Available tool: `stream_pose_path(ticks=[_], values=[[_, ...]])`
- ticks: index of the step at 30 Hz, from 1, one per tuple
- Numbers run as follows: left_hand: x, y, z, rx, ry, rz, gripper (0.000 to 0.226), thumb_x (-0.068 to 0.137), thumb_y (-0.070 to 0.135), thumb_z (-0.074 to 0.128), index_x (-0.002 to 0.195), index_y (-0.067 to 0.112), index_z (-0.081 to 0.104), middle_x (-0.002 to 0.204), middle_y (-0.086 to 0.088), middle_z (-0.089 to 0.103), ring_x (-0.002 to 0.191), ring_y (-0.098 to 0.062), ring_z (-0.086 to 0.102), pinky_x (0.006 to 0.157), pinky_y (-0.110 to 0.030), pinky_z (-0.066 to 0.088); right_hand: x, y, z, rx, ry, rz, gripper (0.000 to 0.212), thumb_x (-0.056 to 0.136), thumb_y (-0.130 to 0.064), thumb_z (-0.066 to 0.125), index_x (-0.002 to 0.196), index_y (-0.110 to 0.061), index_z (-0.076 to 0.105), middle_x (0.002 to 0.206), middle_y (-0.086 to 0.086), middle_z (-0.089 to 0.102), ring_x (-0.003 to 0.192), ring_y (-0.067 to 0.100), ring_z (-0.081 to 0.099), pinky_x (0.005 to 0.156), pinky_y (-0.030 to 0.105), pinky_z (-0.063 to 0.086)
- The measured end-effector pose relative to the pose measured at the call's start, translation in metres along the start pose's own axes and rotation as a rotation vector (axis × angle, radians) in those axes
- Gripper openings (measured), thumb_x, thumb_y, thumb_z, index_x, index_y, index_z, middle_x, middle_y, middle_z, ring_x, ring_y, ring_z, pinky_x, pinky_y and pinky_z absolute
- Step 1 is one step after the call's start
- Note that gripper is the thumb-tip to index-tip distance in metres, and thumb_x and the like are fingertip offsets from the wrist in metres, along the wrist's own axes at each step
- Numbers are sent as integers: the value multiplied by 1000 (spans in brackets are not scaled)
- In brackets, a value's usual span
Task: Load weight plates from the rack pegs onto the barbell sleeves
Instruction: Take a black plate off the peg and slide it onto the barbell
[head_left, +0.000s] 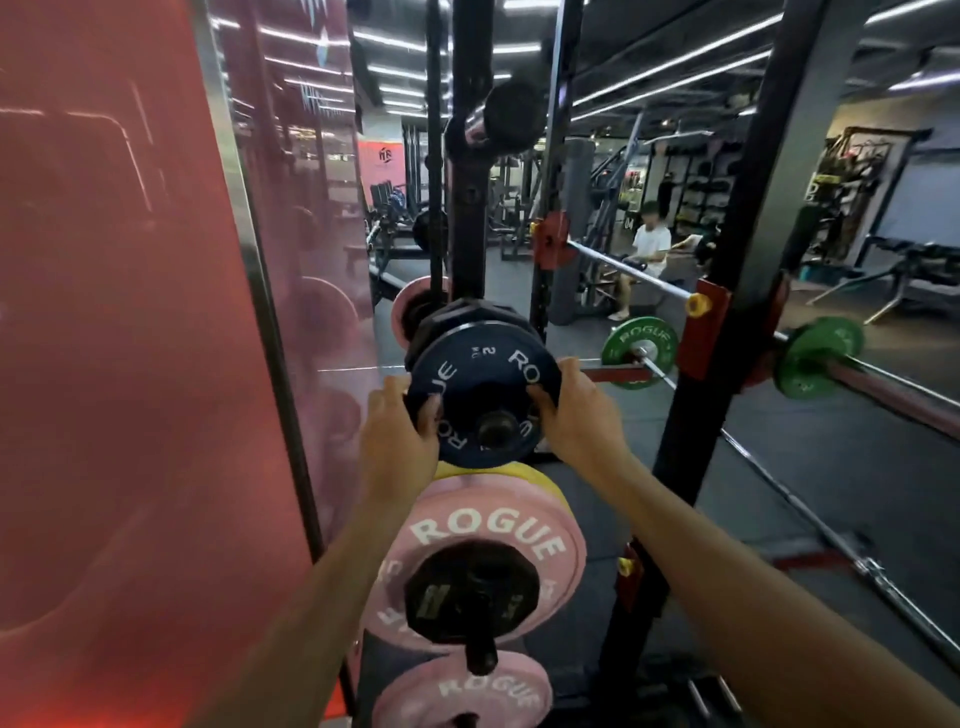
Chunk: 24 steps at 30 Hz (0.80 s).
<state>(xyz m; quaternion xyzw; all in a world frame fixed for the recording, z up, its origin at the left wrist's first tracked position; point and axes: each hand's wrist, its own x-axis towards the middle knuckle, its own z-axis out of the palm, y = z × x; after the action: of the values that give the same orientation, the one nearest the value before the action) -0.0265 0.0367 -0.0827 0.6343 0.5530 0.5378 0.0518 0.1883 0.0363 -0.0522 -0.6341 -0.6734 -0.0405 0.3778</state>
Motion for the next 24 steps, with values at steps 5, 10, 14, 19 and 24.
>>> stream_pose_path(ticks=[5,10,14,19,24], values=[[-12,3,-17,-53,3,57,31,96,47,53,114,22,53,106,1,58,92,-19,58,79,-38,49,-25,15,-6,50,30,-44,40,96,-52,44,116,-17,42,101,9,65,85,36,63,60,37,42],[-8,0,-31,-77,-99,28,33,94,43,58,114,17,59,100,2,63,90,-23,61,81,-44,52,-35,17,-15,121,4,-27,34,94,-51,49,108,-21,44,94,1,63,83,30,62,61,33,35],[-27,6,-43,-36,-77,127,24,94,37,60,102,15,58,88,10,56,80,-21,60,71,-38,50,-45,22,-32,76,-27,-68,32,93,-52,49,105,-22,44,91,2,63,81,30,61,61,35,36],[-66,30,-41,-1,-119,158,27,95,37,58,103,11,59,91,3,63,81,-19,58,71,-38,49,-100,40,-54,91,-11,-34,33,94,-48,52,107,-17,48,92,4,67,81,28,64,63,38,46],[-109,89,-9,-53,-200,200,26,95,36,59,105,12,58,98,-6,67,86,-24,62,72,-38,50,-165,84,-109,56,80,71,24,93,-50,51,101,-28,44,82,-12,57,71,9,56,53,21,35]])
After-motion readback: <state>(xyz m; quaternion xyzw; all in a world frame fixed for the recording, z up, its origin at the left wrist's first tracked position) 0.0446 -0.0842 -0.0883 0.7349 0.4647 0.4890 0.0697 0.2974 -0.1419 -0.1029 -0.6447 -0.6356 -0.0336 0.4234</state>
